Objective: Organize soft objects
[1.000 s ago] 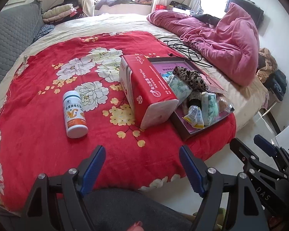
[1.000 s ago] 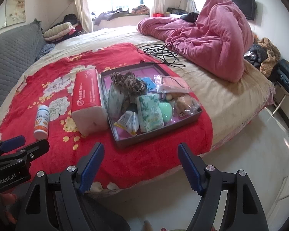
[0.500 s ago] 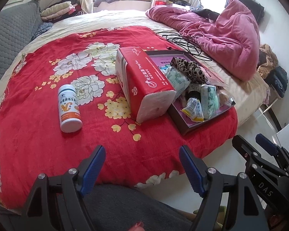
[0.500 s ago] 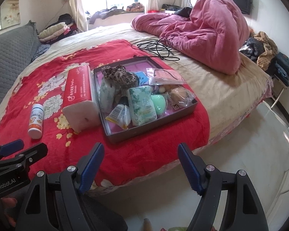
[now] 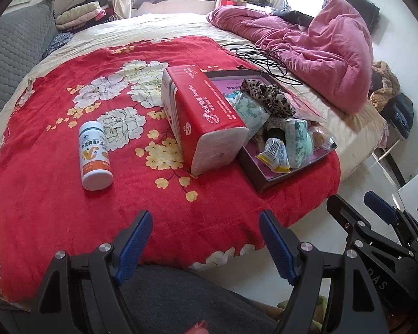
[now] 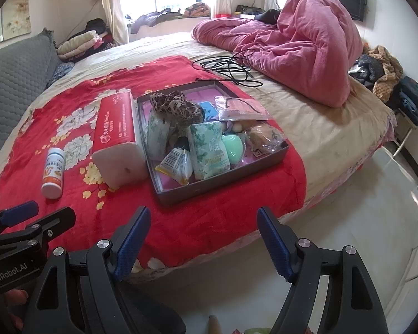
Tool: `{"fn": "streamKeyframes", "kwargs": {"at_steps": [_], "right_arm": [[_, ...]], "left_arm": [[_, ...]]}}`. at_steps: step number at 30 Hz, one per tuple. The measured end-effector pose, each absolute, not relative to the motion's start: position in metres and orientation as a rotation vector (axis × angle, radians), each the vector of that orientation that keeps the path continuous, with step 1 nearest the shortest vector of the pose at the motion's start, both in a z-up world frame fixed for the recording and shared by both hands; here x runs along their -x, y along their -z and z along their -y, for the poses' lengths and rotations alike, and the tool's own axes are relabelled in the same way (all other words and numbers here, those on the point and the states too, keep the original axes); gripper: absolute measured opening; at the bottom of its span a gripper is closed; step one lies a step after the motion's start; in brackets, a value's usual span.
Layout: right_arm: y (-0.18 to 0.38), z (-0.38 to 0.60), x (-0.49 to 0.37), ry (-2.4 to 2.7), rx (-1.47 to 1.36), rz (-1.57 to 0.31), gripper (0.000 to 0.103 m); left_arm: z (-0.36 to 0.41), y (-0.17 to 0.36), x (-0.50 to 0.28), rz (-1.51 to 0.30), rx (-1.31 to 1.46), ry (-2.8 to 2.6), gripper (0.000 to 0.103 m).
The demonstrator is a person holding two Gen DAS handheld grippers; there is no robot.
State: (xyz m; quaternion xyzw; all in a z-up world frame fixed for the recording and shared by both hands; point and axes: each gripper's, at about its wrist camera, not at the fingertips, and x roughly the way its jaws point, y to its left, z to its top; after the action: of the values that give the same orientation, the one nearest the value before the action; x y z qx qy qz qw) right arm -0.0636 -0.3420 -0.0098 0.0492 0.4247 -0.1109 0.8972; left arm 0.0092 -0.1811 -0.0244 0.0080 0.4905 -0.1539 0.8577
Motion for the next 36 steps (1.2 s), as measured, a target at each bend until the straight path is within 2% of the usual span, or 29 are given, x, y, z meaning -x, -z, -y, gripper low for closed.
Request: {"fn": "streamKeyframes", "kwargs": {"at_steps": [36], "right_arm": [[0.0090, 0.3409, 0.0619, 0.232, -0.086, -0.886, 0.079]], "left_arm": [[0.1719, 0.0215, -0.0106, -1.019, -0.025, 0.277, 0.078]]}}
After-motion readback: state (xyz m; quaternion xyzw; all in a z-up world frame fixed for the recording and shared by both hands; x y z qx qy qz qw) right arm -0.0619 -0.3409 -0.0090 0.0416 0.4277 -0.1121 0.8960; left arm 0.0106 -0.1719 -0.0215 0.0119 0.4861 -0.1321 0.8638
